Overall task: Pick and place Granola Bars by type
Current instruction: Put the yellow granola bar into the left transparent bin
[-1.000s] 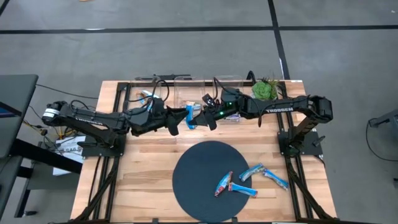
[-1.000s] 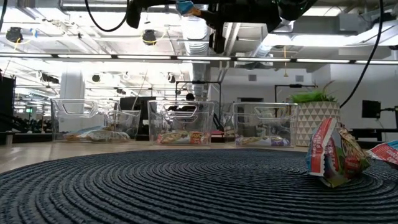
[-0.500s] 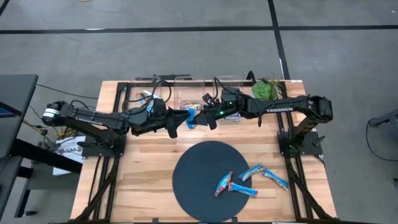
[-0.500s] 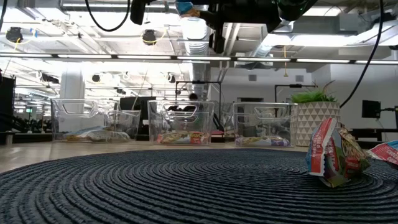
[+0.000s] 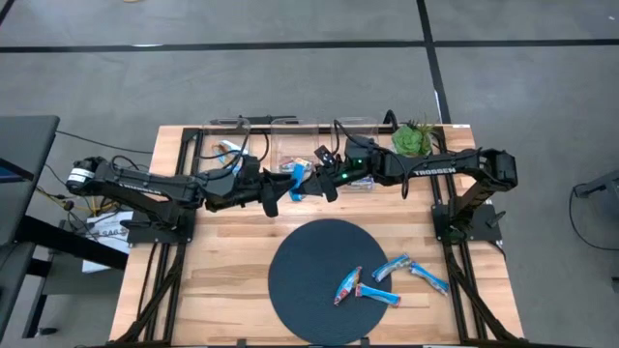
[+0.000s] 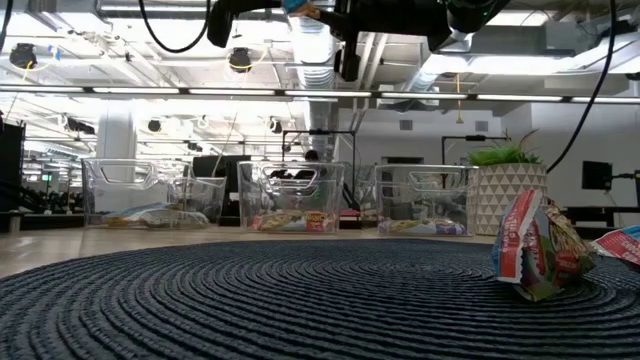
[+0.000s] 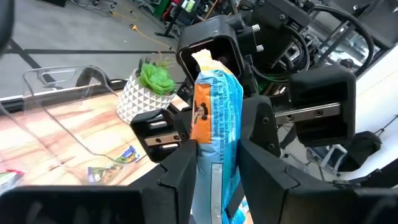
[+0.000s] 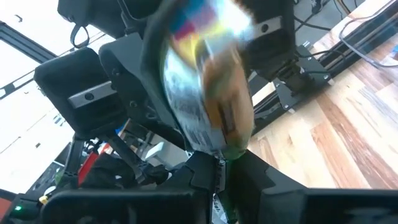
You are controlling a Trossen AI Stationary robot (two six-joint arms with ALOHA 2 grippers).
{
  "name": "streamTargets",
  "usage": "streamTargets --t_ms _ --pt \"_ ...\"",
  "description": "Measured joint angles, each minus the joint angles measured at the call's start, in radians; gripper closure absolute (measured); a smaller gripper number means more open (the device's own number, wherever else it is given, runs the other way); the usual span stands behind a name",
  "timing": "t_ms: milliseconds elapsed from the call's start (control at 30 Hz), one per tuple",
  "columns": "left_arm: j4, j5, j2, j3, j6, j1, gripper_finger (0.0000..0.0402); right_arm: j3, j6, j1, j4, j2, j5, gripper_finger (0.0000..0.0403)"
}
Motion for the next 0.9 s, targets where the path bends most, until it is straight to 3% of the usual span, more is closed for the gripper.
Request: streamTargets --t_ms 300,700,900 --pt "0.073 0.048 0.044 0.0 0.001 0.008 0.0294 0.019 -0.009 0.0 -0.009 0.0 -0.016 0.0378" --pt "0.076 0.045 0.045 0.0 0.006 0.013 0.036 0.02 -0.046 0.0 -0.014 0.0 -0.013 0.0371" --pt "0.076 0.049 0.045 0.0 0.008 0.02 0.0365 0.021 -0.062 -0.001 -0.022 0.0 -0.013 0.0349"
